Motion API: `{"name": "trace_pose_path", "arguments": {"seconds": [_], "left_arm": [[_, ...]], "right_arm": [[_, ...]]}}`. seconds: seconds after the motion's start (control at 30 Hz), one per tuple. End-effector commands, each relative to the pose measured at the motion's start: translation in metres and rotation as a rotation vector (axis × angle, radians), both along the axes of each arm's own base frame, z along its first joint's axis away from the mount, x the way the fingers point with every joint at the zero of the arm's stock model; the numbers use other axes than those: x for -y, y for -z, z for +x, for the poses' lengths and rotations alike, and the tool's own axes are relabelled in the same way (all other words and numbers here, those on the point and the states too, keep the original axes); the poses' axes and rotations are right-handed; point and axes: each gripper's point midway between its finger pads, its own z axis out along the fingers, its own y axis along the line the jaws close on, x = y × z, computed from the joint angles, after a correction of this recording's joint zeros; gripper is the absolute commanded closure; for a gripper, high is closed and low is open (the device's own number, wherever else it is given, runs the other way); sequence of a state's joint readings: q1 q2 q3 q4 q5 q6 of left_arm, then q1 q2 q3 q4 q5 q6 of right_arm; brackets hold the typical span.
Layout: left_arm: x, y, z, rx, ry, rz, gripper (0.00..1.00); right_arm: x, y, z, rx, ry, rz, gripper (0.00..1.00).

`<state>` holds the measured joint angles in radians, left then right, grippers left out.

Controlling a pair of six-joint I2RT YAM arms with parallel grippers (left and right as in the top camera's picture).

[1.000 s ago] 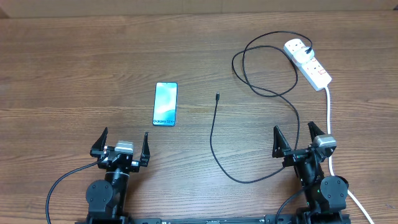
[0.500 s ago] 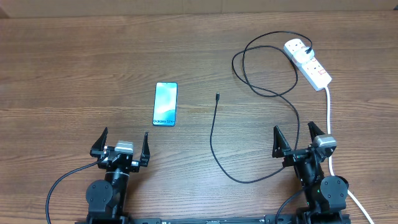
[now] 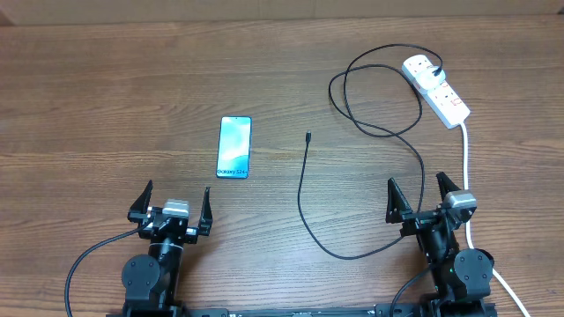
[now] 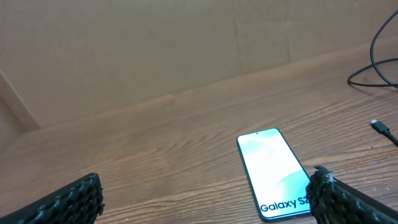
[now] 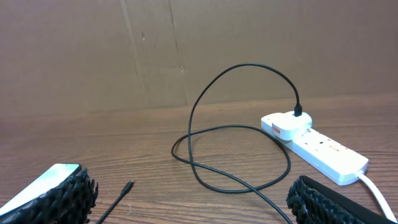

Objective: Plug charger to phone and switch on socket

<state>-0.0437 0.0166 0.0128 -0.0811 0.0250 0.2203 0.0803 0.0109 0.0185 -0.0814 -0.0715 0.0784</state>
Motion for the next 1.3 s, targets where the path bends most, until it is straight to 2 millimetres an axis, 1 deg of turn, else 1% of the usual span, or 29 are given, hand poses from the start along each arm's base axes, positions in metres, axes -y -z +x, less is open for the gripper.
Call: {"name": "trace_pose_path", "arguments": {"seconds": [0.0, 0.13, 0.27, 0.37, 0.5, 0.63, 0.8, 0.93, 1.13, 1.27], "left_arm": [[-0.002, -0.002, 0.000, 0.016, -0.008, 0.005, 0.00], [0.000, -0.017, 0.000, 0.072, 0.002, -0.015, 0.00], [0.000, -0.027, -0.001, 0.084, 0.000, -0.071, 0.00], [0.000, -0.037, -0.003, 0.086, 0.001, -0.076, 0.00], [0.002, -0.056, -0.004, 0.064, 0.009, -0.076, 0.00], [0.005, -0.080, 0.001, 0.018, 0.026, -0.075, 0.00], [0.013, -0.115, 0.017, -0.035, 0.069, -0.078, 0.00], [0.021, -0.137, 0.038, -0.124, 0.103, -0.082, 0.00], [0.029, -0.155, 0.073, -0.310, 0.134, -0.094, 0.00], [0.034, -0.163, 0.092, -0.453, 0.152, -0.105, 0.00]], "right_arm": [[-0.001, 0.002, 0.000, 0.002, -0.004, 0.002, 0.00], [-0.001, 0.002, 0.000, 0.002, -0.004, 0.002, 0.00], [-0.001, 0.002, 0.000, 0.002, -0.004, 0.002, 0.00], [-0.001, 0.002, 0.000, 0.002, -0.004, 0.002, 0.00], [-0.001, 0.002, 0.000, 0.002, -0.004, 0.002, 0.00], [-0.001, 0.002, 0.000, 0.001, -0.004, 0.003, 0.00], [-0.001, 0.002, 0.000, 0.001, -0.004, 0.003, 0.00], [-0.001, 0.002, 0.000, 0.001, -0.004, 0.003, 0.00], [-0.001, 0.002, 0.000, 0.001, -0.004, 0.003, 0.00], [-0.001, 0.002, 0.000, 0.002, -0.004, 0.002, 0.00]]}}
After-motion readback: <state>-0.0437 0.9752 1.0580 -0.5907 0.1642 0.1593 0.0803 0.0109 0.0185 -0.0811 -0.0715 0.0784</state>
